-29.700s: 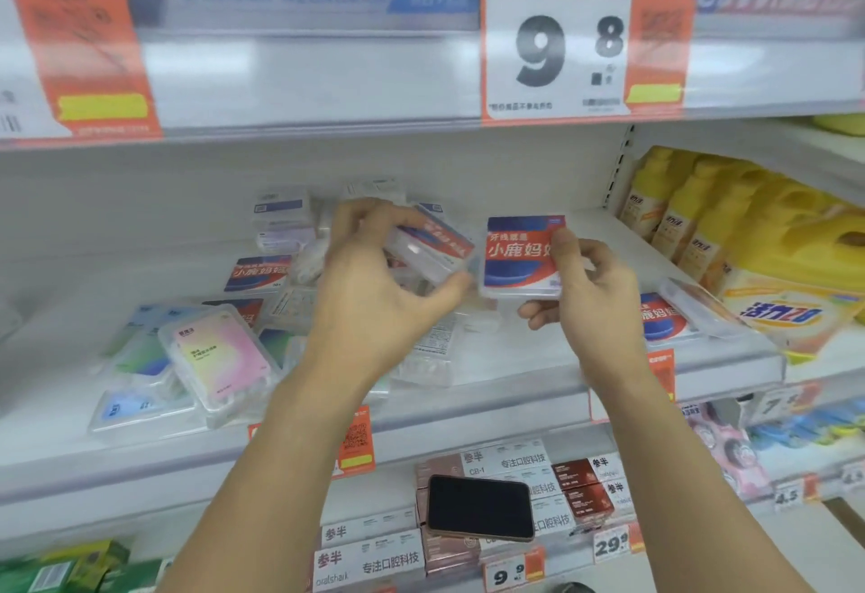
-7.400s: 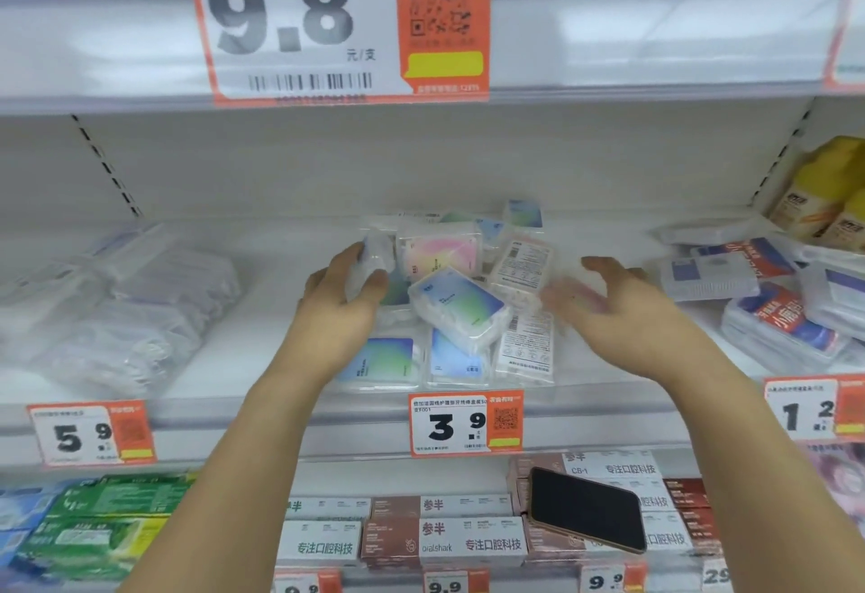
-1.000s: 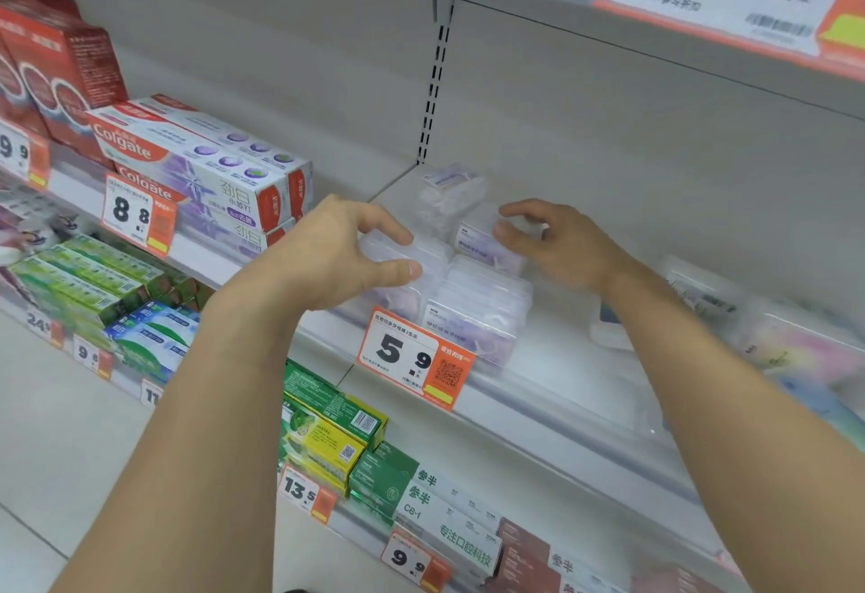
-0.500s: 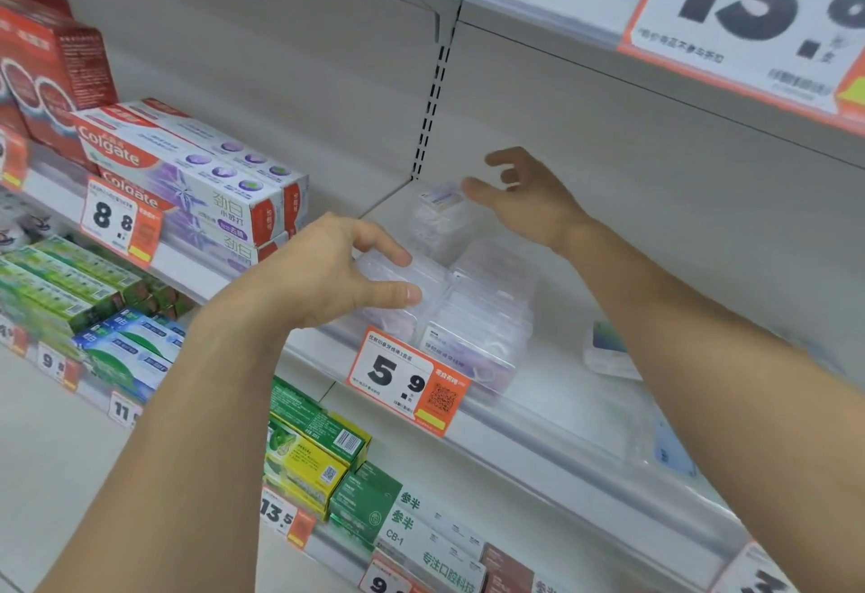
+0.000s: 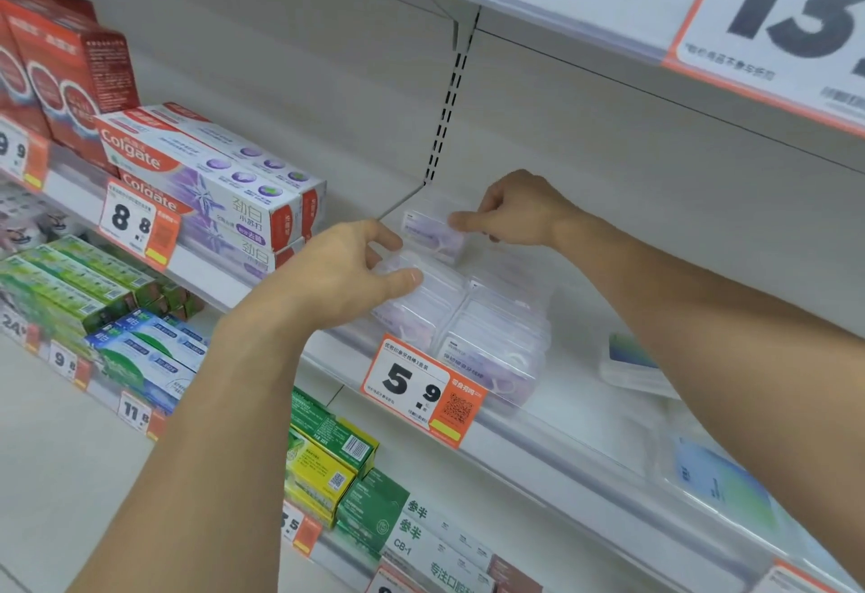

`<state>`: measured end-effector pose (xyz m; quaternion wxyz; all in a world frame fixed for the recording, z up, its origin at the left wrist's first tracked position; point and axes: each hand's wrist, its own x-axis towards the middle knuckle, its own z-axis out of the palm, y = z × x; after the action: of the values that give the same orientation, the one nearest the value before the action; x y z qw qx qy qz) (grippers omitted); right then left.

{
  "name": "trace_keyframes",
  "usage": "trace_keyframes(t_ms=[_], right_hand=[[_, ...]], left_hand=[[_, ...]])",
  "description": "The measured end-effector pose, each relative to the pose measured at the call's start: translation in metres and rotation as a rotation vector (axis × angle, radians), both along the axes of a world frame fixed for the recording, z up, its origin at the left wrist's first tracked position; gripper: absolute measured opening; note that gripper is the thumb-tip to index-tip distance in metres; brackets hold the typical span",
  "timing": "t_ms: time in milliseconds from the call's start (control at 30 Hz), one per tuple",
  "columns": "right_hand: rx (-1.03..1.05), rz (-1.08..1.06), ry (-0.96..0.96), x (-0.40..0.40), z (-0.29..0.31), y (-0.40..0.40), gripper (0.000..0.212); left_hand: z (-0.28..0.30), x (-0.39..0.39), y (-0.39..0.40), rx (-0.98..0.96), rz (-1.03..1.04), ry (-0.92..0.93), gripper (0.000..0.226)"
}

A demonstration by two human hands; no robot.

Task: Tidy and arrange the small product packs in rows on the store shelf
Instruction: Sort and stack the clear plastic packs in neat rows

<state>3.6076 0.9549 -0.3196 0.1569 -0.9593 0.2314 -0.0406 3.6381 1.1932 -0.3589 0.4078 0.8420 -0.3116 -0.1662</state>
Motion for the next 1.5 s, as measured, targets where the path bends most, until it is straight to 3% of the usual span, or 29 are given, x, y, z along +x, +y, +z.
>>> trace_keyframes(t_ms=[67, 167, 333, 500, 633, 700, 833, 967, 1167, 1500], right_hand=[[-0.064, 0.053, 0.001, 0.003, 0.002, 0.003, 0.056], [0.139, 0.149, 0.038, 0.013, 0.002, 0.013, 0.060], [0.078, 0.173, 0.105, 0.020, 0.004, 0.017, 0.054], [0.304, 0.186, 0.126, -0.011, 0.013, 0.022, 0.040], [0.098, 0.131, -0.089, -0.047, 0.014, 0.022, 0.044], [0.096, 0.053, -0.203, -0.075, 0.015, 0.023, 0.047], [0.392, -0.049, -0.054, -0.138, -0.003, 0.029, 0.079], [0.571, -0.050, -0.148, -0.152, -0.036, 0.043, 0.071], [0.596, -0.064, -0.198, -0.148, -0.043, 0.039, 0.059], [0.517, -0.035, -0.149, -0.147, -0.048, 0.036, 0.068]], left_hand=[[0.000, 0.000, -0.001, -0.014, 0.013, 0.002, 0.049], [0.000, 0.000, -0.003, -0.002, 0.023, -0.002, 0.048], [0.001, 0.003, -0.005, 0.021, 0.071, -0.037, 0.043], [-0.001, 0.004, -0.019, 0.007, 0.160, -0.052, 0.056], [-0.003, 0.002, -0.031, -0.053, 0.129, -0.074, 0.062], [-0.005, 0.003, -0.033, -0.046, 0.085, -0.050, 0.060], [-0.008, 0.003, -0.035, -0.060, 0.037, -0.019, 0.051], [-0.009, 0.002, -0.034, -0.074, 0.052, -0.029, 0.049], [-0.009, 0.002, -0.031, -0.036, 0.055, -0.078, 0.049], [-0.008, -0.001, -0.029, 0.051, 0.029, -0.099, 0.049]])
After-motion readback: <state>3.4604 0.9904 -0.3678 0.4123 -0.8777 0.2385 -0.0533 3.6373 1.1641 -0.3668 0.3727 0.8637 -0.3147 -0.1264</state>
